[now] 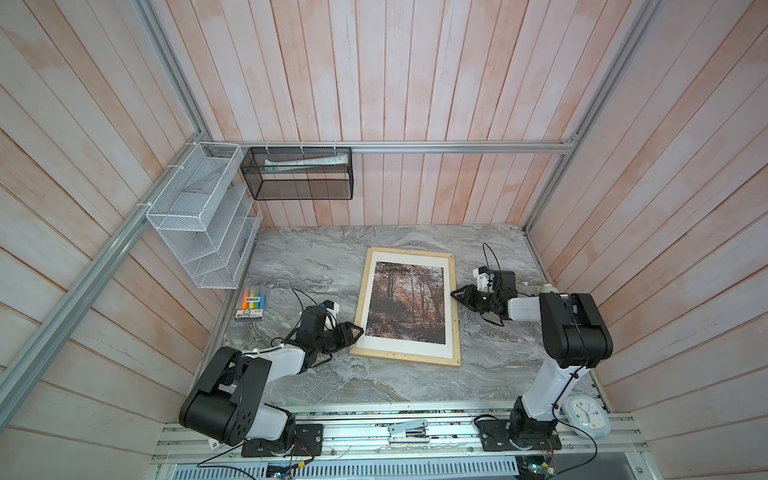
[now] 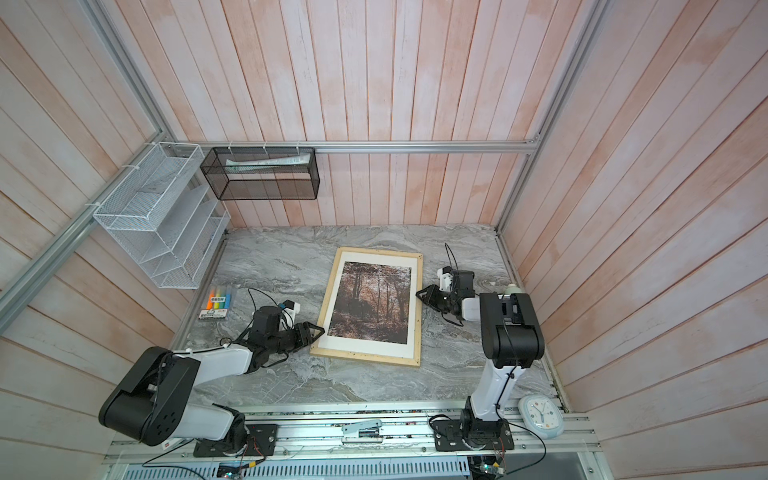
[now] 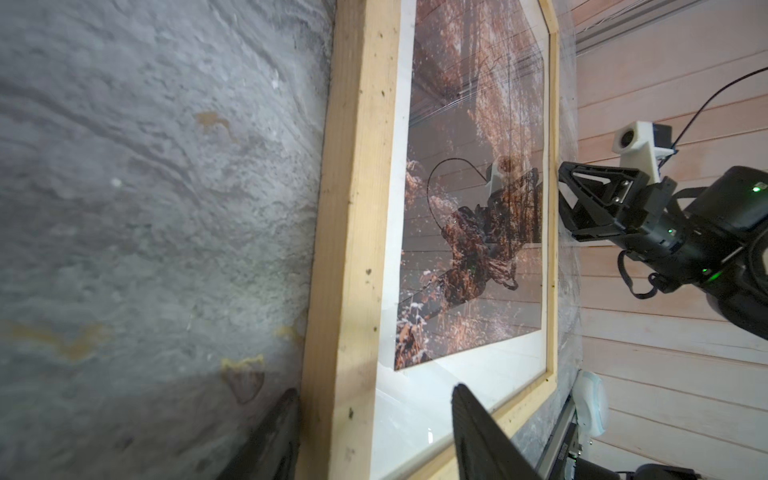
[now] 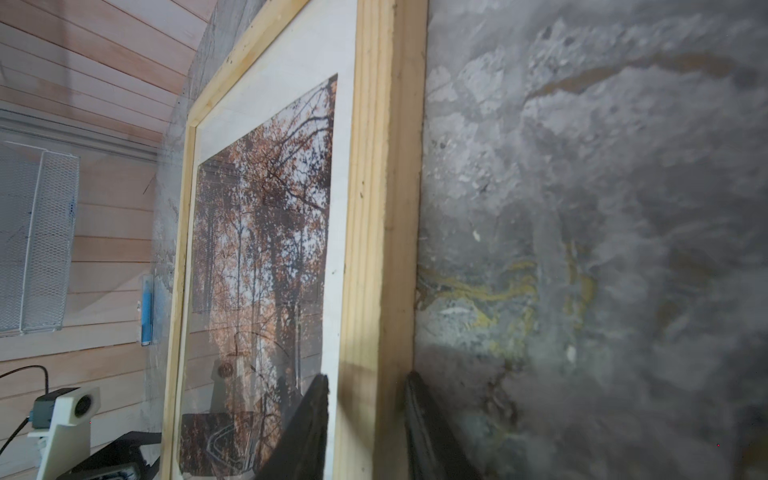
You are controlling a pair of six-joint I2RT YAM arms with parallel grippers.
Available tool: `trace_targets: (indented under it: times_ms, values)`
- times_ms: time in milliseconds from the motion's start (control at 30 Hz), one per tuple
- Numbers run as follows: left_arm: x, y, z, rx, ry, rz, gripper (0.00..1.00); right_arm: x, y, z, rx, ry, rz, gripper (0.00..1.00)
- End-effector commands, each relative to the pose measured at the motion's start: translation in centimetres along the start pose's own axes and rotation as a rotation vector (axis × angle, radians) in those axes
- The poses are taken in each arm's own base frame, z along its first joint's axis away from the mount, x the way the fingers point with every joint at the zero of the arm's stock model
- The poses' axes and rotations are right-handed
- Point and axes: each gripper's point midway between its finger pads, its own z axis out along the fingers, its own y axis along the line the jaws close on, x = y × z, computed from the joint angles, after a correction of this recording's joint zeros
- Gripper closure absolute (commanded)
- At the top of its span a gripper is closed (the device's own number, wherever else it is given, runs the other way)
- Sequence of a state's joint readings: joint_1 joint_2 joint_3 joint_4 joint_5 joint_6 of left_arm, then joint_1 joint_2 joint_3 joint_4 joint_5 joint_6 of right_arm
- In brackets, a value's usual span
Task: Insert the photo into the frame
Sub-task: 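Nudge the frame's side edges with both grippers to centre it squarely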
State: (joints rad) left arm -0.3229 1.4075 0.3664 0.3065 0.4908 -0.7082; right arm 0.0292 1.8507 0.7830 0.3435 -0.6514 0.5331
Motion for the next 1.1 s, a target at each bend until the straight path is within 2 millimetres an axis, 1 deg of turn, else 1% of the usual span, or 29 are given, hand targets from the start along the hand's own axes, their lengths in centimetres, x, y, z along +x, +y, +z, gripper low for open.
trace_targets:
  times_ms: [0,100,200,400,500,633,867,967,1067]
  values:
    - [-0.8,-0.5,-0.5,0.003,-0.056,0.003,0.45,1.9,0.3,-0.1,-0.037,0.034,0.029,0.67]
    - [-0.9,-0.2,-0.6,-0.017,-0.059,0.008,0.48,2.5,0.2,-0.3,-0.039,0.039,0.036,0.67]
    - [-1.0,-0.1,-0.4,-0.027,-0.054,0.011,0.54,3.0,0.2,-0.3,-0.041,0.042,0.042,0.67]
    - [-0.6,0.7,0.5,-0.056,-0.015,-0.011,0.62,2.9,0.1,-0.3,-0.044,0.043,0.044,0.70]
    - [-0.4,1.1,0.8,-0.066,-0.006,-0.022,0.66,2.6,0.3,-0.2,-0.049,0.040,0.042,0.72]
    - [-0.4,1.2,1.2,-0.063,0.004,-0.029,0.73,2.0,0.2,0.1,-0.037,0.029,0.042,0.74]
    - [-0.7,1.3,2.1,-0.060,0.013,-0.025,0.77,0.7,0.4,0.6,-0.036,0.019,0.031,0.77]
    - [-1.1,1.4,2.8,-0.047,0.011,-0.010,0.79,0.1,0.3,1.1,-0.035,0.018,0.031,0.78]
    - [-1.5,1.6,4.1,-0.047,0.033,-0.006,0.80,-0.4,0.1,1.6,-0.034,0.018,0.035,0.78]
